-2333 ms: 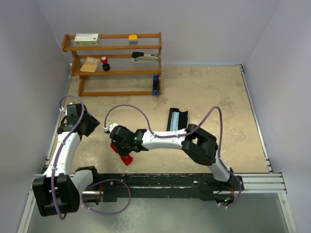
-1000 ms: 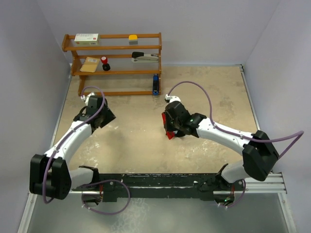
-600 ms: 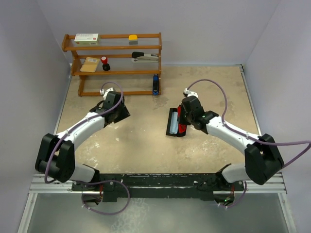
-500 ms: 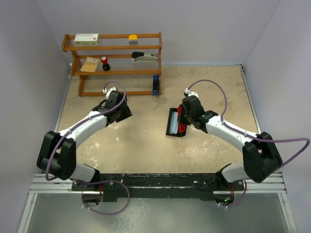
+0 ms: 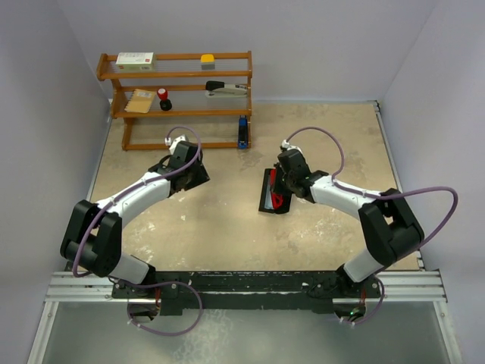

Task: Organize the sunglasses
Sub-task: Place the sunglasses in the sunglasses case.

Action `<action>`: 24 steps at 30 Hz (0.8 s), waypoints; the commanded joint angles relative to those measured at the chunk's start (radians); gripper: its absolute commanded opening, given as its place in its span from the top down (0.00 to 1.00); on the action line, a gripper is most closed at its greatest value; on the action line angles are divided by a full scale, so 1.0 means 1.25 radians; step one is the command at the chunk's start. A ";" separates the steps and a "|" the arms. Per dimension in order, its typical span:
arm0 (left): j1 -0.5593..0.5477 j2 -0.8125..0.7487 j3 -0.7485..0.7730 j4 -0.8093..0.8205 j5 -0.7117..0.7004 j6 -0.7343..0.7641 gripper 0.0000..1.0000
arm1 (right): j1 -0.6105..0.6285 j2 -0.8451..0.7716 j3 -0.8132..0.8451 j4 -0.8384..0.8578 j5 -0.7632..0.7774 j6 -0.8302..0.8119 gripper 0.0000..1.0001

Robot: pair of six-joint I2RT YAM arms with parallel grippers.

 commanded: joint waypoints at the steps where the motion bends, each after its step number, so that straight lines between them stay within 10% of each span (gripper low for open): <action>1: -0.008 -0.009 0.034 0.013 -0.019 -0.006 0.57 | -0.004 0.006 0.049 0.052 -0.021 0.016 1.00; 24: -0.011 -0.015 0.030 0.004 -0.027 -0.003 0.57 | -0.005 0.054 0.051 0.065 -0.001 0.049 1.00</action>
